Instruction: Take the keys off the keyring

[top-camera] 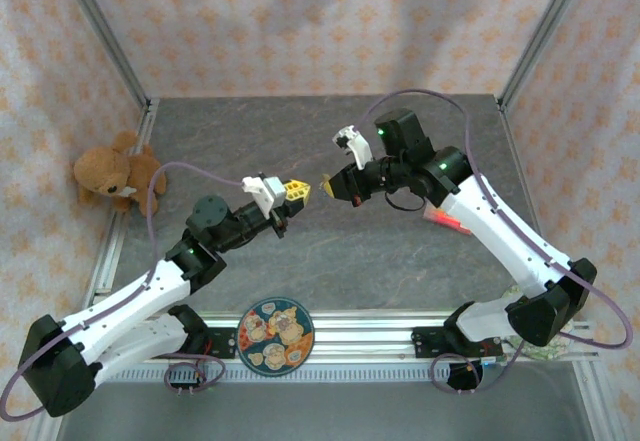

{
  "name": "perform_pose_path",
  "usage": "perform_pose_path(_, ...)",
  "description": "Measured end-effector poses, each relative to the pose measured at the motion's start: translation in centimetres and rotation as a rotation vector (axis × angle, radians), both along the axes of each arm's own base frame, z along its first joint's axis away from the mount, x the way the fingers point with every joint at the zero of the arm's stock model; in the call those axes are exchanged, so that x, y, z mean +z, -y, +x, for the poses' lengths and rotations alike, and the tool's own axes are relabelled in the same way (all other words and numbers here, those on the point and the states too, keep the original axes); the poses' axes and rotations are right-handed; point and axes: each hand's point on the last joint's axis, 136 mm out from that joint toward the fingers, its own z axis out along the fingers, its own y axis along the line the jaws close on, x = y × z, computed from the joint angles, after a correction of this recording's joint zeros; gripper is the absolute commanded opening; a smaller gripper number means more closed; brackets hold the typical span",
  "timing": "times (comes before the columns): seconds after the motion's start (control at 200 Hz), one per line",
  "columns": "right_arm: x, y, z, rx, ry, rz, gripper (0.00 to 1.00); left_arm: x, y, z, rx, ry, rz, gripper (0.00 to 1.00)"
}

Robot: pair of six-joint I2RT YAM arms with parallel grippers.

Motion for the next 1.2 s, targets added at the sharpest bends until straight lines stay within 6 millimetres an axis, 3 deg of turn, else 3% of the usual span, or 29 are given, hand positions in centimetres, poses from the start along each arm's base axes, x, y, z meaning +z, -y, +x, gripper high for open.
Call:
perform_pose_path(0.24,0.0,0.1,0.1,-0.001,0.004,-0.003,0.00,-0.7,-0.3,-0.1,0.008,-0.029,-0.010,0.30)
perform_pose_path(0.611,0.0,0.1,0.0,0.000,0.003,-0.004,0.00,-1.9,0.6,0.5,-0.016,-0.070,0.012,0.37)
perform_pose_path(0.811,0.0,0.0,0.0,0.004,0.008,-0.005,0.00,-1.0,1.3,0.7,-0.038,-0.062,0.004,0.40)
perform_pose_path(1.026,0.0,-0.2,-0.3,0.015,0.008,-0.004,0.00,-0.9,1.5,0.9,-0.042,-0.064,0.006,0.39)
perform_pose_path(1.196,0.0,-0.3,-0.5,0.023,0.010,-0.004,0.00,-0.8,1.8,1.3,-0.042,-0.063,0.011,0.28)
